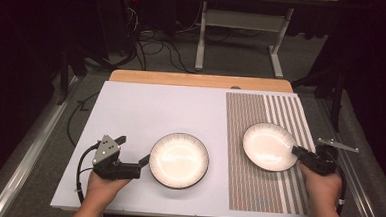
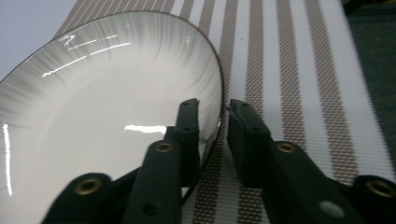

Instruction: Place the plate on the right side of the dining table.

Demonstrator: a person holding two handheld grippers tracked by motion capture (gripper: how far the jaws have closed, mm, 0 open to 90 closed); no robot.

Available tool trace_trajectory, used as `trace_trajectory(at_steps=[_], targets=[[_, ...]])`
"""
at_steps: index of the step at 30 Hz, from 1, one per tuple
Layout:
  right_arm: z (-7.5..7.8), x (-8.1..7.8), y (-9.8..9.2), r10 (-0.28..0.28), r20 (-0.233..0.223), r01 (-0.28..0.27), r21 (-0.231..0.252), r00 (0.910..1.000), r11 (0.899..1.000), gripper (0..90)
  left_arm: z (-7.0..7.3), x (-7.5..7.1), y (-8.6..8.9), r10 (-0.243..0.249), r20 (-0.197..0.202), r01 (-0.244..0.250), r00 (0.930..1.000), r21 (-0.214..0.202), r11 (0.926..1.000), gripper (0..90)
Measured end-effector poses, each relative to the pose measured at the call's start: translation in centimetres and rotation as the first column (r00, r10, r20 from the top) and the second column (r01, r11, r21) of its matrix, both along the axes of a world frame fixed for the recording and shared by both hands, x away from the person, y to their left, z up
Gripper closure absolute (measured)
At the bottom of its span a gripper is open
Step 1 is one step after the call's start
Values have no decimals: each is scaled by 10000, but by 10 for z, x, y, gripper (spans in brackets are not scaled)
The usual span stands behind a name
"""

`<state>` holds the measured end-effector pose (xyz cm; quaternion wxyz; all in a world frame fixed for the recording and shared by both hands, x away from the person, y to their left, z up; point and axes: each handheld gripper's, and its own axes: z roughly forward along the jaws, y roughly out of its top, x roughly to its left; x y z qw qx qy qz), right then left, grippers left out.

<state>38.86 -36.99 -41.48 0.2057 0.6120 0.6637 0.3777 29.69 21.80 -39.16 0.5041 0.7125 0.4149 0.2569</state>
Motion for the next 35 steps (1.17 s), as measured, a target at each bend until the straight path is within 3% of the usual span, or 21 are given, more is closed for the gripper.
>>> trace_trajectory(at_steps=[3,4,6,7,8,9,10,13,16,17,18,19,20,24,25,28,30,32,35], targets=[[4,-4,-2,-54,326,61,-202,9995,9998,639,1,-1,1,-2,67,2,10000,-67,10000,1],[11,-10,0,61,936,24,-913,9956,9958,563,1,-2,1,3,102,-1,9999,-140,9999,1],[19,-17,4,368,1551,-209,-1029,9872,9945,466,2,-3,2,14,147,-12,9999,-172,9999,1],[19,-17,4,368,1551,-209,-1029,9872,9945,466,2,-3,2,14,147,-12,9999,-172,9999,1],[26,-23,12,831,2088,-606,-1120,9744,9919,394,3,-3,2,14,155,-11,9999,-210,9998,1],[26,-23,12,831,2088,-606,-1120,9744,9919,394,3,-3,2,14,155,-11,9999,-210,9998,1],[33,-30,25,1509,2446,-1240,-1222,9578,9847,331,3,-4,3,1,146,3,9999,-240,9997,1],[38,-38,48,2361,2756,-2152,-1042,9318,9710,201,4,-5,4,-7,217,11,9998,-212,9998,1],[44,-47,72,3211,2992,-3026,-1077,8985,9470,140,5,-7,5,21,336,-13,9994,-221,9998,1],[44,-47,72,3211,2992,-3026,-1077,8985,9470,140,5,-7,5,21,336,-13,9994,-221,9998,1],[46,-53,87,3632,3125,-3507,-975,8777,9314,94,7,-8,5,24,414,-14,9991,-228,9997,1],[46,-53,87,3632,3125,-3507,-975,8777,9314,94,7,-8,5,24,414,-14,9991,-228,9997,1],[47,-57,101,4030,3183,-3975,-850,8581,9136,41,8,-10,4,-61,493,72,9988,-221,9997,1],[48,-67,126,4445,3425,-4366,-1048,8277,8936,4,9,-11,4,-221,535,237,9983,-280,9993,1],[48,-69,131,4457,3472,-4366,-1088,8251,8930,3,9,-11,4,-242,540,258,9982,-295,9992,1],[47,-74,139,4754,3482,-4625,-1251,8079,8777,4,8,-11,4,-287,463,301,9985,-300,9991,1],[46,-75,140,4827,3449,-4661,-1356,8050,8743,4,7,-10,4,-290,391,303,9988,-352,9989,1],[45,-74,139,4746,3404,-4621,-1226,8118,8783,4,7,-10,4,-273,350,285,9990,-348,9990,1],[46,-73,136,4707,3448,-4588,-1208,8122,8803,4,7,-10,3,-255,347,268,9991,-354,9990,1]])
